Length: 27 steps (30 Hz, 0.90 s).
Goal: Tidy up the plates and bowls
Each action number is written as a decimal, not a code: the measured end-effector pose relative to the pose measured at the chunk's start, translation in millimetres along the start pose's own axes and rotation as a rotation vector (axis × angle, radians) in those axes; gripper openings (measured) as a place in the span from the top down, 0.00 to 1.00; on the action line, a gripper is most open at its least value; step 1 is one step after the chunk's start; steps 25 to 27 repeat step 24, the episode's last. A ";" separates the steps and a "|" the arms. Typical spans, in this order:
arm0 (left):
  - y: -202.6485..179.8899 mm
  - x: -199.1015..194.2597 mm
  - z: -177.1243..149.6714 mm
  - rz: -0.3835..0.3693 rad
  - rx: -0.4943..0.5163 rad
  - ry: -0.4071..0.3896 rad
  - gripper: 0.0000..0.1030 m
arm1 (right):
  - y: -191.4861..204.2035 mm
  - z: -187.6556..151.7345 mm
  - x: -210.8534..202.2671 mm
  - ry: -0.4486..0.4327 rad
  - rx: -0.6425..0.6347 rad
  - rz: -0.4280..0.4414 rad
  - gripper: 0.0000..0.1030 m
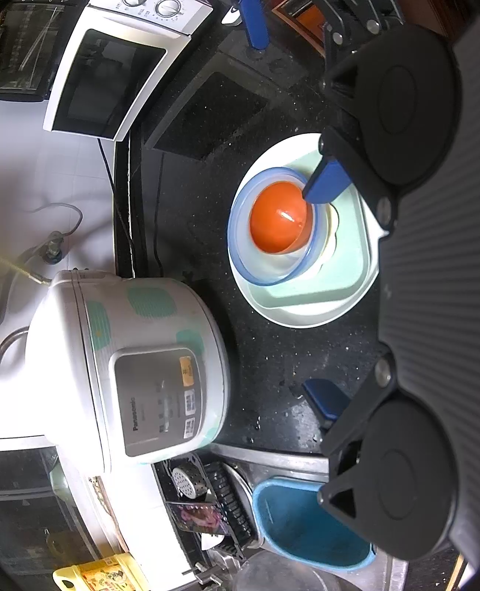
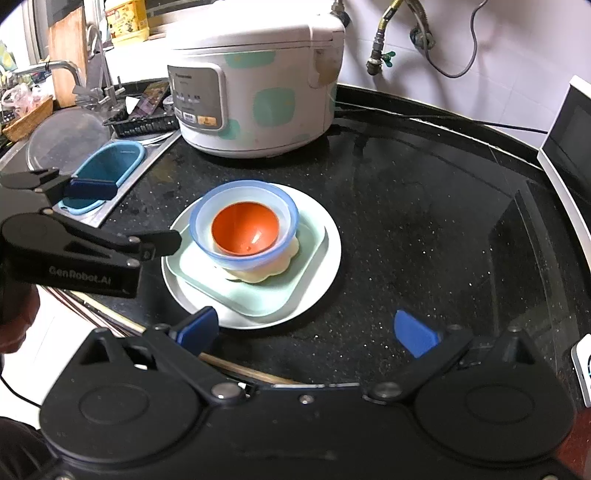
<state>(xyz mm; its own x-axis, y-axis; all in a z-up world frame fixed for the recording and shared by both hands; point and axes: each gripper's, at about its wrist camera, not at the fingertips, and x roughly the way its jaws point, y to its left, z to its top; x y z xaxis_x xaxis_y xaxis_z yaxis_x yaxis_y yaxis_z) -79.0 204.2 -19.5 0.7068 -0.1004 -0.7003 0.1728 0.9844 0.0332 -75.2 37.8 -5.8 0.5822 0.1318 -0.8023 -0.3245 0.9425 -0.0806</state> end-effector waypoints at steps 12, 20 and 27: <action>-5.3 4.9 -0.4 -0.038 0.022 0.009 0.00 | -2.2 -0.5 -0.8 0.002 0.001 -0.001 0.00; -6.9 5.6 0.8 -0.022 0.032 0.014 0.00 | -3.1 -1.6 -0.7 0.003 0.005 -0.005 0.00; -6.1 5.9 0.6 -0.019 0.033 0.022 0.00 | -2.8 -1.6 -0.4 0.007 0.001 -0.006 0.00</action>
